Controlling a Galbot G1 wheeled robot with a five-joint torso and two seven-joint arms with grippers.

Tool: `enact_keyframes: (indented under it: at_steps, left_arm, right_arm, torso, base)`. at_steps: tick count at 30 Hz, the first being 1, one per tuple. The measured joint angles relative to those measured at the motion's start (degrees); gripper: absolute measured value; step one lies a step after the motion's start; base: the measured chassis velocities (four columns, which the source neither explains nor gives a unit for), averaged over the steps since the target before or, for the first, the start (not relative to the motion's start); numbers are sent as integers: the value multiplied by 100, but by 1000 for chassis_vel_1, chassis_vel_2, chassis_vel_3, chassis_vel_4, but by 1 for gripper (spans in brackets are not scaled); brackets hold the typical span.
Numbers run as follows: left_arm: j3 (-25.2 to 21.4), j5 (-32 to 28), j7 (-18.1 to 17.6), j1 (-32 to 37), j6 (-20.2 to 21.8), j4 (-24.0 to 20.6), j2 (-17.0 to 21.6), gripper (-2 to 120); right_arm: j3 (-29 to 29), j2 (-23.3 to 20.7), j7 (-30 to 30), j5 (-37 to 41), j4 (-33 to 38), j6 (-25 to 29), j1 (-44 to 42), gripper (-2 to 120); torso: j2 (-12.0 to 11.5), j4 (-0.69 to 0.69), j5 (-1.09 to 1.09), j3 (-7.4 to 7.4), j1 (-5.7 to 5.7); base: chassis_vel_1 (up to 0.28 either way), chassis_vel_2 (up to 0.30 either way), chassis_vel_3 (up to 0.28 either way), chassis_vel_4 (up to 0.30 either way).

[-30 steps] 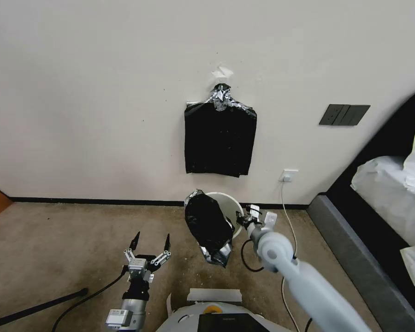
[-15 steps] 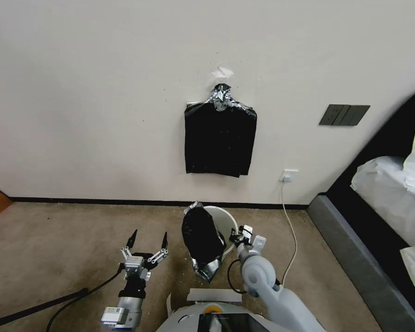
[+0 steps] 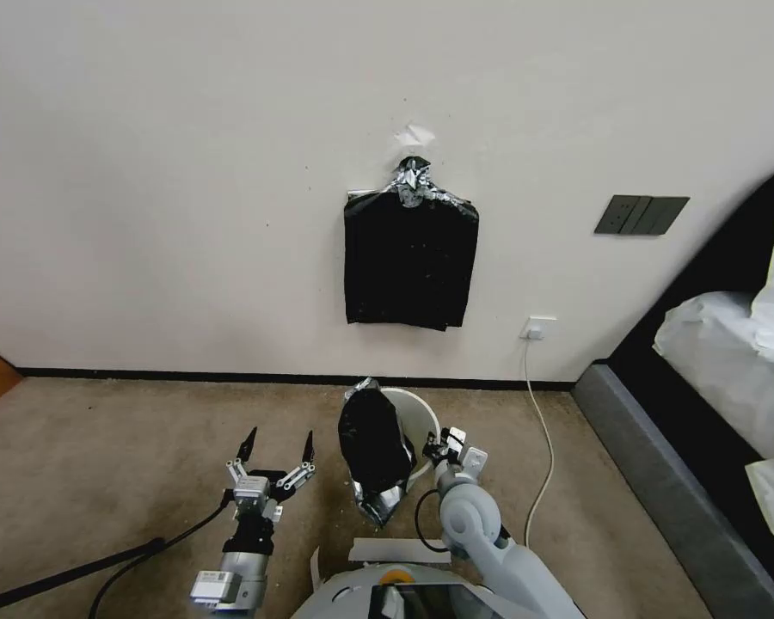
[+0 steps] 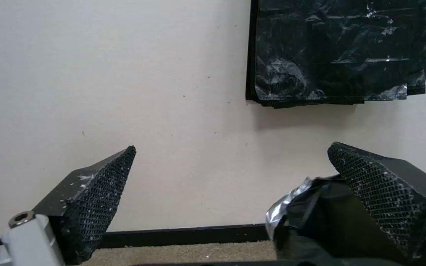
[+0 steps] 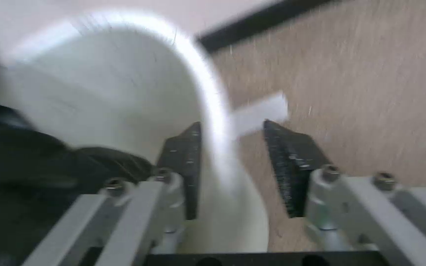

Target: Place a trash bag onto the trash bin.

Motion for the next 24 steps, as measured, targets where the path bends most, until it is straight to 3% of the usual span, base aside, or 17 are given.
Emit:
enact_keyframes:
  at_steps: [2,6,7,10,11,14,15,19,24]
  left_arm:
    - [7,0,0,-1,1,0,-1,100]
    - [79,0,-1,-6,18,16,-23,100]
    - [79,0,-1,-6,18,16,-23,100]
    - [105,-21,-7,-9,98,-3,-9,100]
    - [105,-21,-7,-9,98,-3,-9,100]
    - [93,-42,-18,-9,184,-26,34,100]
    - [93,-42,-18,-9,184,-26,34,100]
    - [110,-47,-55,-9,289,-31,-3,100]
    - [117,-47,-96,1,364,-62,-46,100]
  right_arm:
    - [9,-48,-16,-53,46,-4,-4,45]
    - [53,-491,-416,-594,369,-15,33,67]
    - [53,-491,-416,-594,369,-15,33,67]
    - [116,-1036,-1432,-326,766,-180,291,80]
    - [116,-1036,-1432,-326,766,-180,291,80]
    - [88,-1467,-2477,210,978,-828,777,93]
    - [88,-1467,-2477,210,978,-828,777,93]
    - [-332,-1475,-2626,928,746,-1685,1590,100]
    - [-693,-1398,-2409,1170,404,-2032,2043,95]
  torso:
    - [0,0,1,0,0]
    - [0,-1,0,0,0]
    - [0,-1,0,0,0]
    - [0,-1,-1,0,0]
    - [0,-1,-1,0,0]
    - [1,-2,-2,0,0]
    - [1,-2,-2,0,0]
    - [0,1,-2,0,0]
    - [0,1,-1,0,0]
  base:
    - [0,0,0,0]
    - [0,0,0,0]
    - [0,0,0,0]
    - [0,0,0,0]
    - [0,0,0,0]
    - [0,0,0,0]
    - [0,0,0,0]
    - [0,0,0,0]
    - [0,0,0,0]
